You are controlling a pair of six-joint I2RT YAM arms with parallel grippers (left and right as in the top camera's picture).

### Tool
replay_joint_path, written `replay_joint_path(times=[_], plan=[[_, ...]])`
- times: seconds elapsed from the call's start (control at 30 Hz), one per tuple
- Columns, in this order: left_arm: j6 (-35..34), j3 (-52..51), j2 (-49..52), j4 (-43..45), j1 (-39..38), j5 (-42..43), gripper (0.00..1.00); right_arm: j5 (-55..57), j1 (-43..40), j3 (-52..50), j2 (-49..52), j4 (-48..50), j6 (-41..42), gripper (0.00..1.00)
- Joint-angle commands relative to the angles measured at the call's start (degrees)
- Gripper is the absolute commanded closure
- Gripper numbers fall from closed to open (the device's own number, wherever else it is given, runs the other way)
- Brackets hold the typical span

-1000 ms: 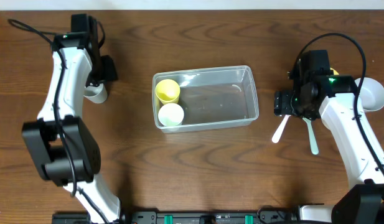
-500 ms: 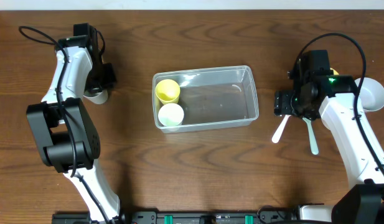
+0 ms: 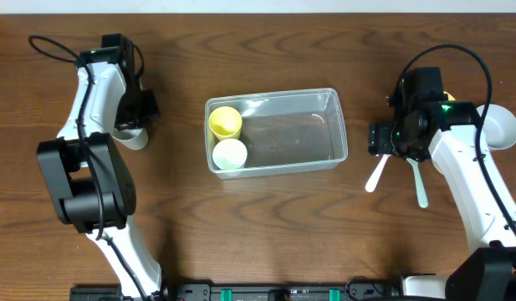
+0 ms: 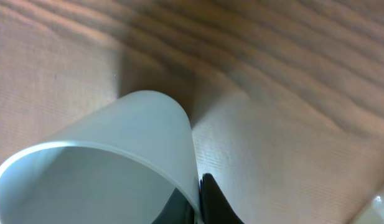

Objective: Pack container
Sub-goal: 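Return the left gripper and grasp the grey cup, then lower the grey cup into the box and open the left gripper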

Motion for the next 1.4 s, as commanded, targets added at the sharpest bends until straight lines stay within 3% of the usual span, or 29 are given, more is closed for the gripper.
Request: replay_joint_path(times=[0.0,0.23,0.5,0.83,1.37], plan=[[0.1,5.8,-8.6,-3.2,-4.2,0.0,0.94,0.4,-0.4,1.0,0.0,0.0,-0.2,0.23],[0.1,12.7,-19.5,-7.6,-21.0,0.0,0.94,0.4,-0.4,1.0,0.0,0.0,-0.2,0.23],[0.1,11.2,-16.7,-6.0,-35.8,0.0,0.94,0.4,-0.4,1.0,0.0,-0.1,-0.2,0.23],[0.4,11.0,-4.3,-3.5,-40.5,0.0,0.94,0.4,-0.4,1.0,0.0,-0.3,-0.2,0.23],[2.8,11.0,4.9,1.8,-38.6,-0.3,0.94,0.4,-0.4,1.0,0.0,-0.9,-0.2,0.23]])
